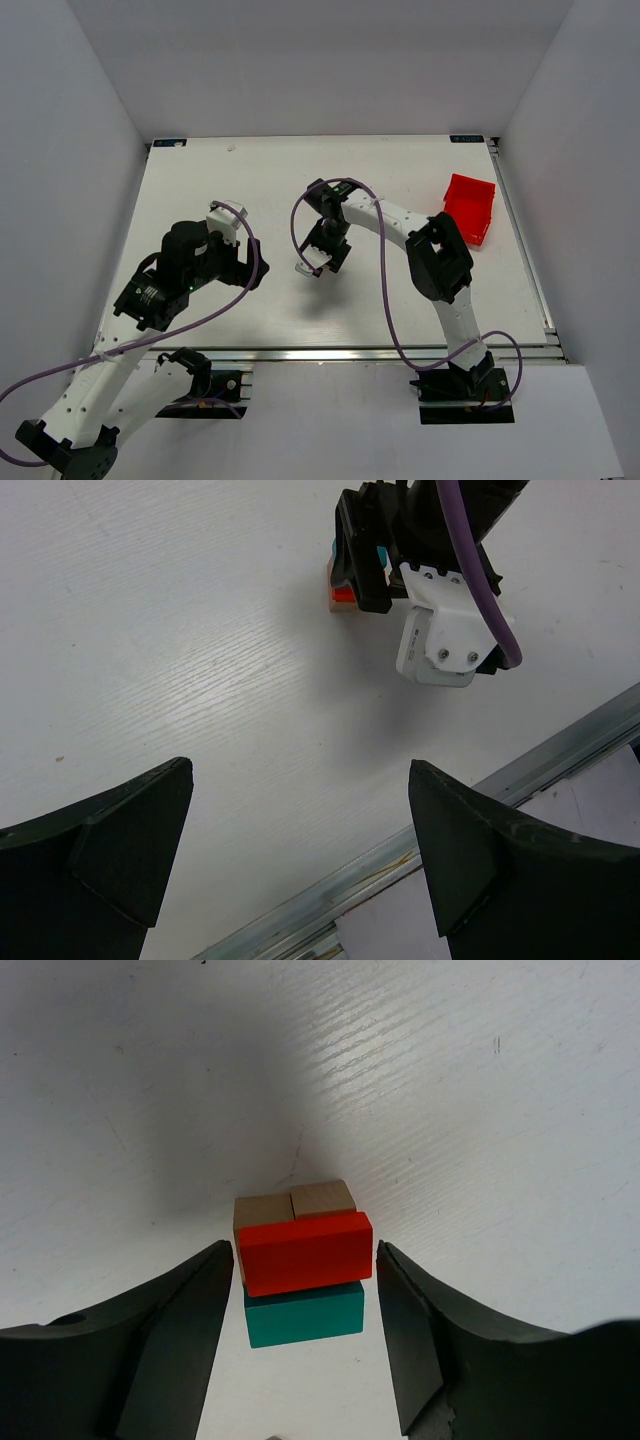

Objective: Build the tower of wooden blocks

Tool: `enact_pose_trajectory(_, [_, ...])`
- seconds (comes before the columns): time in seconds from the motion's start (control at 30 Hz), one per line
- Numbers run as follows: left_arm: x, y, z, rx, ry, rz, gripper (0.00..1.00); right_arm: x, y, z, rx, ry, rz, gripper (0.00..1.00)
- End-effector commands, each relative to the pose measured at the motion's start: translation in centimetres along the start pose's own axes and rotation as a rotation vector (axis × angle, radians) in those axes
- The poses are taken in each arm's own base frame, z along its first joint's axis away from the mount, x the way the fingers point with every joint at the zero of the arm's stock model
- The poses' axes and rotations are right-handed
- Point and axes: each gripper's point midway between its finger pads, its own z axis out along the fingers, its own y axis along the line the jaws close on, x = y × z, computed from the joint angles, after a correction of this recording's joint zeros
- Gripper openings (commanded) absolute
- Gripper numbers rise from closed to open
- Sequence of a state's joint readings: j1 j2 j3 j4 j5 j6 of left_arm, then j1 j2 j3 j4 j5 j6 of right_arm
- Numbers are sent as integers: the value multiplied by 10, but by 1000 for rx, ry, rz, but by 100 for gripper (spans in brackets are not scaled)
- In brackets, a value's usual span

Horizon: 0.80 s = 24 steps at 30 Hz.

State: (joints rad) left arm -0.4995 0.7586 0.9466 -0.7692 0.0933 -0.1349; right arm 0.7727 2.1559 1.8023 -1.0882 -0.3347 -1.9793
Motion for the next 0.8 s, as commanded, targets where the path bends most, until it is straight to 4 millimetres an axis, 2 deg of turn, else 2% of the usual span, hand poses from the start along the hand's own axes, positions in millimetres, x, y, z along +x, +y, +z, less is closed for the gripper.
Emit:
enact_pose_trajectory(0.0, [-6,-1,0,2,-24,3,98,-1,-10,4,-10,-10,-284,65])
enact_pose_trajectory(0.13, [-6,-1,0,4,-25,3,98,0,-10,3,-8,-8,-281,66])
enact_pose_trajectory(0.3, [-7,-2,-1,7,-34,4,98,-2,-13,-4,2,5,-279,71])
enact_pose_trajectory(0.43, [-8,-2,-3,8,-43,0,98,-8,-17,-13,13,9,-279,81])
enact_pose_trajectory(0.5, [-8,-1,-3,3,-47,-12,98,-12,-21,-21,35,18,-274,89])
enact_pose_trajectory(0.63, [-13,-1,-9,-6,-71,-67,98,-30,-30,-35,90,0,-203,89])
enact_pose_trajectory(0.77, [-18,6,-15,-65,-97,-146,98,-44,-43,-58,217,-43,-38,89])
